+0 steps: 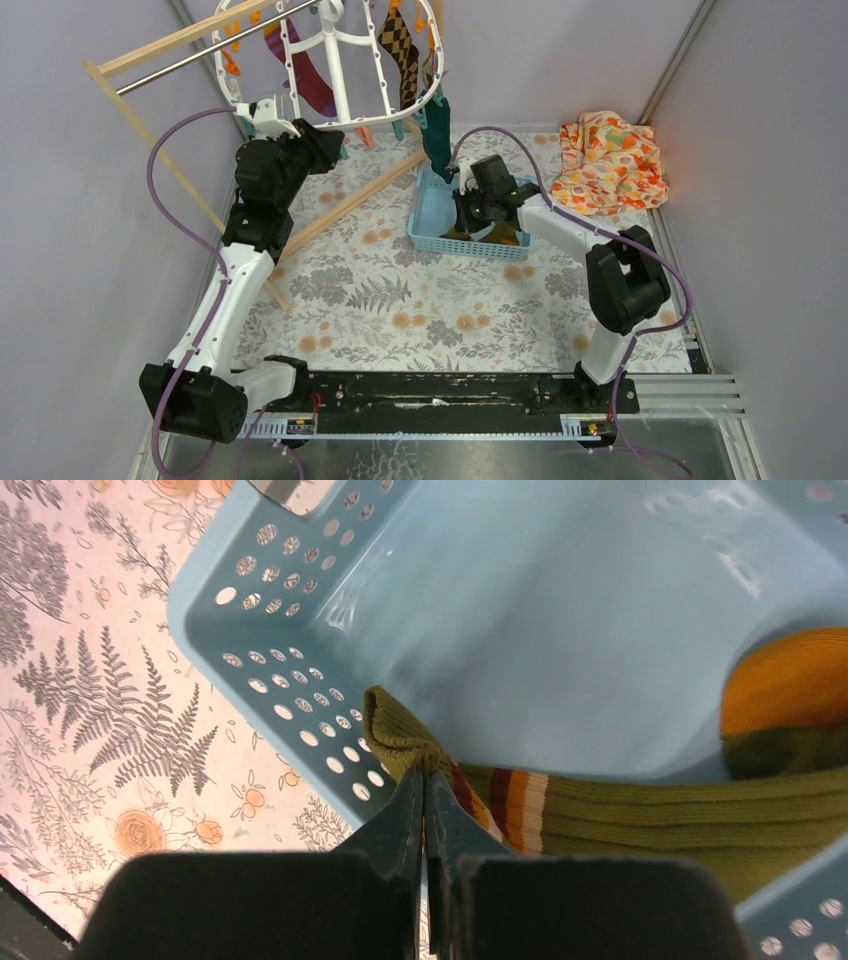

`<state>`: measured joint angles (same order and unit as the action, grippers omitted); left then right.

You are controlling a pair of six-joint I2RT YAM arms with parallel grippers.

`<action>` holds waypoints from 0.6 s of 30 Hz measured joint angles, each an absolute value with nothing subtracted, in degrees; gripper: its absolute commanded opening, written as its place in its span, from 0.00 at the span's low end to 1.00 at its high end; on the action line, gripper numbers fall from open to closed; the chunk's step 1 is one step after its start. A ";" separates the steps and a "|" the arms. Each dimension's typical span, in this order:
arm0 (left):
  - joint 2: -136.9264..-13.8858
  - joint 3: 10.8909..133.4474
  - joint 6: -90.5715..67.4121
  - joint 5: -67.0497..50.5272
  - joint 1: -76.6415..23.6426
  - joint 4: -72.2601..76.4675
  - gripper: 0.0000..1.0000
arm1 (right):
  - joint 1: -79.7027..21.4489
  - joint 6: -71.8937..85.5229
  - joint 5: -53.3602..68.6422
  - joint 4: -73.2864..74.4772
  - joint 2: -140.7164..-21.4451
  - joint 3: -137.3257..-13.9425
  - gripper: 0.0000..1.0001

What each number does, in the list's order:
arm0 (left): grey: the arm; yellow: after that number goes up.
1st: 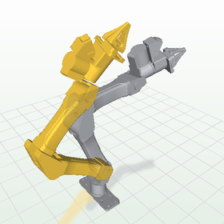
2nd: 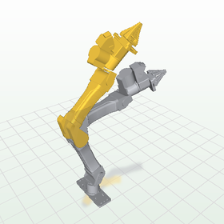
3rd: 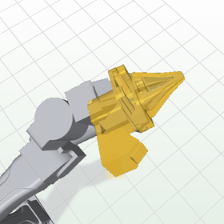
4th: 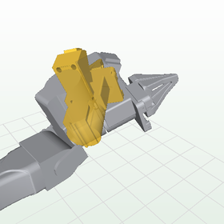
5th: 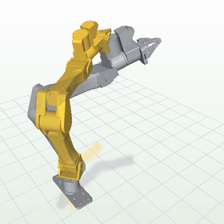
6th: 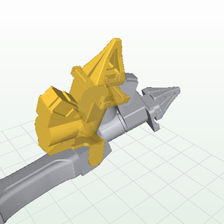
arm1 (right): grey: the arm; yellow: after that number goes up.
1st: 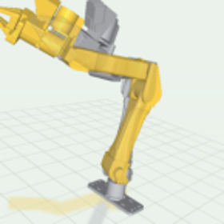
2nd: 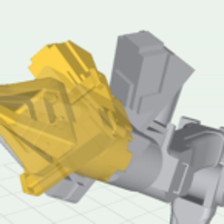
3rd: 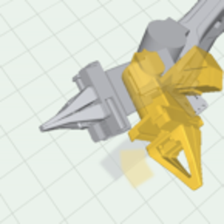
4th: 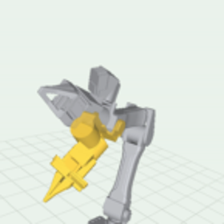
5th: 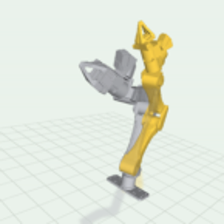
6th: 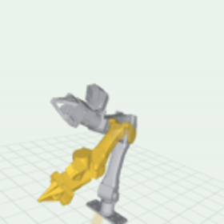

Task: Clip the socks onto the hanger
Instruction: Pick up the sock from the bin.

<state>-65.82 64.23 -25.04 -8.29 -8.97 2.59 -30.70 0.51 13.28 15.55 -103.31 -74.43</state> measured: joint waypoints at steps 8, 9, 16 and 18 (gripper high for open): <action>-65.78 64.16 -25.06 -8.16 -8.97 2.59 0.00 | -30.63 1.37 11.57 15.77 -89.17 -73.76 0.00; -65.73 64.16 -25.15 -8.23 -8.97 2.59 0.00 | -30.63 1.61 11.66 15.46 -86.72 -73.65 0.00; -64.47 64.16 -29.19 -11.92 -8.97 2.72 0.00 | -30.59 4.43 14.90 6.96 -72.55 -65.95 0.00; -63.86 64.16 -31.27 -13.43 -8.97 2.85 0.00 | -30.59 5.32 15.70 5.82 -71.40 -64.82 0.00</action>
<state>-63.86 64.16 -31.27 -13.43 -8.97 2.85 -30.59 5.32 15.70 5.82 -71.40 -64.82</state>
